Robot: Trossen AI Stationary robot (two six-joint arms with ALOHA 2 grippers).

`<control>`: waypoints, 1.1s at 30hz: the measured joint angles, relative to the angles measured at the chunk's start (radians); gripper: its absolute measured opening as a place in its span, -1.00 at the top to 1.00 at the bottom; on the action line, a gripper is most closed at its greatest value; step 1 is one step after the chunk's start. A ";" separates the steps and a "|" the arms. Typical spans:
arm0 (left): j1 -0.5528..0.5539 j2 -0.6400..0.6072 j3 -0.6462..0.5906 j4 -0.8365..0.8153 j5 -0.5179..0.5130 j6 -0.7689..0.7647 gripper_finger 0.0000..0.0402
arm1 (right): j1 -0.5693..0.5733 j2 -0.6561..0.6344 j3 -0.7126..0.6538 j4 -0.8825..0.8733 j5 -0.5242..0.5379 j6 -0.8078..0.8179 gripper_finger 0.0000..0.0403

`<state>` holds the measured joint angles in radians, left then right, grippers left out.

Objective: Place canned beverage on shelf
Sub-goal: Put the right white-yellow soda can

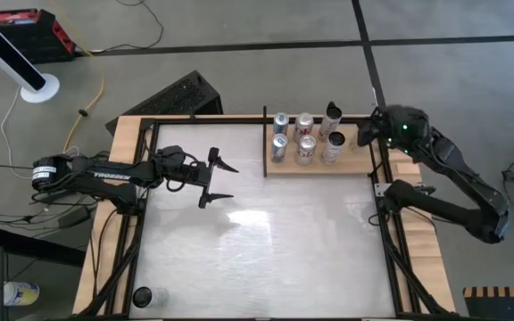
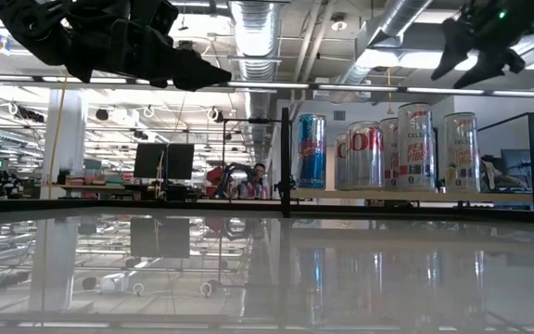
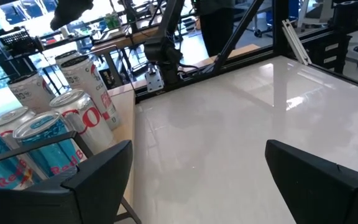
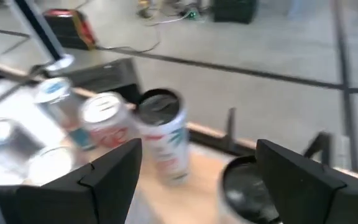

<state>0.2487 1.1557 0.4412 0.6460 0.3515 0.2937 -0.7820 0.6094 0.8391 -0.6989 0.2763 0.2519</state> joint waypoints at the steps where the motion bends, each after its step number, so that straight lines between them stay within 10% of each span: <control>1: 0.000 0.000 0.000 0.000 0.000 0.000 -0.76 | 0.019 -0.004 0.004 -0.012 -0.009 0.013 -0.66; 8: 0.000 0.000 0.000 0.000 0.000 -0.002 -0.76 | 0.183 0.013 0.011 -0.175 0.004 0.137 -0.24; 17: 0.000 0.000 0.000 0.003 0.000 -0.027 -0.76 | 0.250 0.002 0.011 -0.308 0.088 0.225 0.88; 33: 0.000 0.000 0.000 0.004 0.000 -0.026 -0.76 | 0.186 0.134 0.011 -0.370 0.202 0.240 0.93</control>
<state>0.2488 1.1557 0.4416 0.6498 0.3519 0.2678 -0.5958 0.7433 0.8497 -1.0687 0.4783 0.4918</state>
